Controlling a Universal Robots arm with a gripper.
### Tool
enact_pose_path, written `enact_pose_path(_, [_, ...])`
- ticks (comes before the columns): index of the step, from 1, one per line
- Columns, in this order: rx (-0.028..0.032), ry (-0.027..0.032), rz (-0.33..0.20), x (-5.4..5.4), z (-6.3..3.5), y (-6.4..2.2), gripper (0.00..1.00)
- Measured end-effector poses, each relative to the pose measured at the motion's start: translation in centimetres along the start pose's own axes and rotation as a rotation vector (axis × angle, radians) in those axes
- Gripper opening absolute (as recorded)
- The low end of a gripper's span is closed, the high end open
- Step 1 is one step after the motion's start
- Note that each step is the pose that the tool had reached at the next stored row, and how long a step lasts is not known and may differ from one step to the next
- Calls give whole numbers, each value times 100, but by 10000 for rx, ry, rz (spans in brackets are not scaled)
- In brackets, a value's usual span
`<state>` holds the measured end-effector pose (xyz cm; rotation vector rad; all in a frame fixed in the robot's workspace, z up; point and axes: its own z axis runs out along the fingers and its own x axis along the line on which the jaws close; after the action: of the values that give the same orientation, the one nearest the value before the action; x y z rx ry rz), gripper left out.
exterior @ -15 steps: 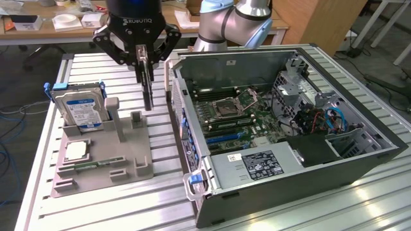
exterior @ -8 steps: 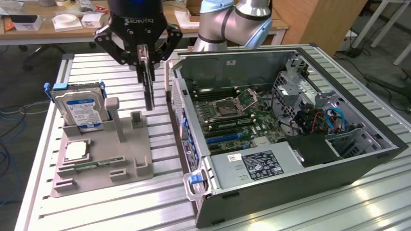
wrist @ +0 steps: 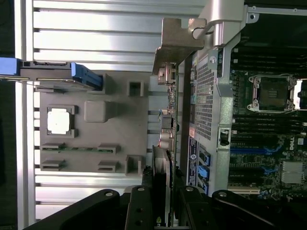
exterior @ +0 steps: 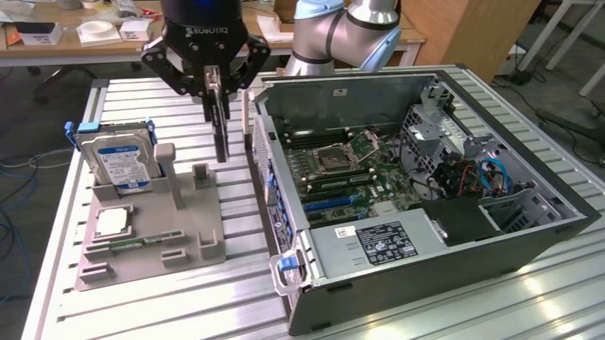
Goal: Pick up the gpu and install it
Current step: 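Pick up the gpu and move the gpu toward the slot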
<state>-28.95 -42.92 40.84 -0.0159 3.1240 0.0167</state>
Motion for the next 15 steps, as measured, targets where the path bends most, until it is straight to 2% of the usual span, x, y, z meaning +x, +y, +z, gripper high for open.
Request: enact_pose_path(15, [0,0,0,-40,0,0,27])
